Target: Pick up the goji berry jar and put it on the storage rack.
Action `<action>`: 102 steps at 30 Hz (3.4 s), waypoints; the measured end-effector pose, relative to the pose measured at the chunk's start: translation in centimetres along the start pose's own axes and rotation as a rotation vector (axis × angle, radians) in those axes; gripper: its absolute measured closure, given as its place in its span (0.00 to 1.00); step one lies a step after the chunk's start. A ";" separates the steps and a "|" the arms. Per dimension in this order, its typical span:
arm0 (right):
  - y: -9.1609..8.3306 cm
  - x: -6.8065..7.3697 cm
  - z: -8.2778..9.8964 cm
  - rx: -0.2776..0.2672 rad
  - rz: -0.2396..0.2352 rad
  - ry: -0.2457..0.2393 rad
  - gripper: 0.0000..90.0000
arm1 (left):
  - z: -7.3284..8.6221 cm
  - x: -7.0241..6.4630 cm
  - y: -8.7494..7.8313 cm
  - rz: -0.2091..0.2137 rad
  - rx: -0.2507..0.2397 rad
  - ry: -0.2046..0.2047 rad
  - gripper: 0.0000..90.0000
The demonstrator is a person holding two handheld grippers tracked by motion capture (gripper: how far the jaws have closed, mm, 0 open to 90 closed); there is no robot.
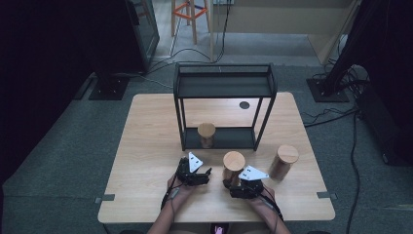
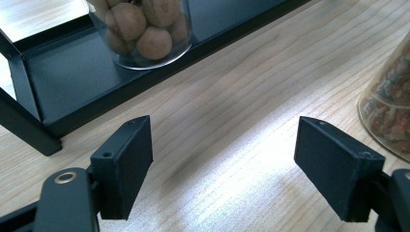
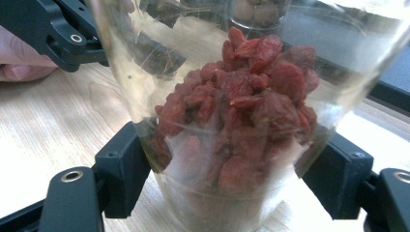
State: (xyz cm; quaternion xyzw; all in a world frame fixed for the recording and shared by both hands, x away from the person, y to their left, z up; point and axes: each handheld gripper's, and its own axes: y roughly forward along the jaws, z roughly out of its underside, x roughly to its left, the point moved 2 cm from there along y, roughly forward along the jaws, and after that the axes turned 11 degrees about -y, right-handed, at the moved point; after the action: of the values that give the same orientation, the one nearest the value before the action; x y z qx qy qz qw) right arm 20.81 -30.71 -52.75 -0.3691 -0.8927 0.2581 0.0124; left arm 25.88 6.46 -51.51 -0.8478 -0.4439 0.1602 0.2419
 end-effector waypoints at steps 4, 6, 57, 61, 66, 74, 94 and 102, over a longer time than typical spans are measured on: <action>-0.1 0.1 0.0 -0.001 0.005 0.008 0.27 | 0.0 0.0 0.0 0.000 0.000 -0.001 0.24; -0.1 0.0 0.0 -0.001 0.003 0.014 0.27 | 0.0 0.0 0.0 -0.001 0.000 0.000 0.24; -0.1 0.2 -1.9 -0.002 0.080 0.049 0.27 | -0.4 0.1 0.3 0.015 0.030 0.012 0.24; -0.1 0.1 -1.8 -0.004 0.086 0.058 0.27 | -0.5 0.3 0.3 0.019 0.032 -0.001 0.24; 0.2 0.1 -2.0 0.000 0.091 0.061 0.27 | -0.5 0.2 0.3 0.018 0.034 0.006 0.24; 0.5 -0.3 -2.4 -0.005 0.093 0.076 0.27 | -0.5 -0.1 0.3 0.010 0.034 0.031 0.24; 1.4 -0.5 -2.8 0.011 0.113 0.098 0.27 | -0.7 -0.3 0.4 0.009 0.049 0.051 0.24; 1.6 -0.3 -3.0 0.012 0.121 0.086 0.27 | -0.9 -0.4 0.5 0.008 0.064 0.066 0.24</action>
State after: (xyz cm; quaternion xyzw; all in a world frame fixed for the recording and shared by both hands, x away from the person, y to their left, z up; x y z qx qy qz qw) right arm 22.66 -28.59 -50.82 -0.4329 -0.8660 0.2477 0.0371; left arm 26.44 5.60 -51.07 -0.8462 -0.4271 0.1469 0.2828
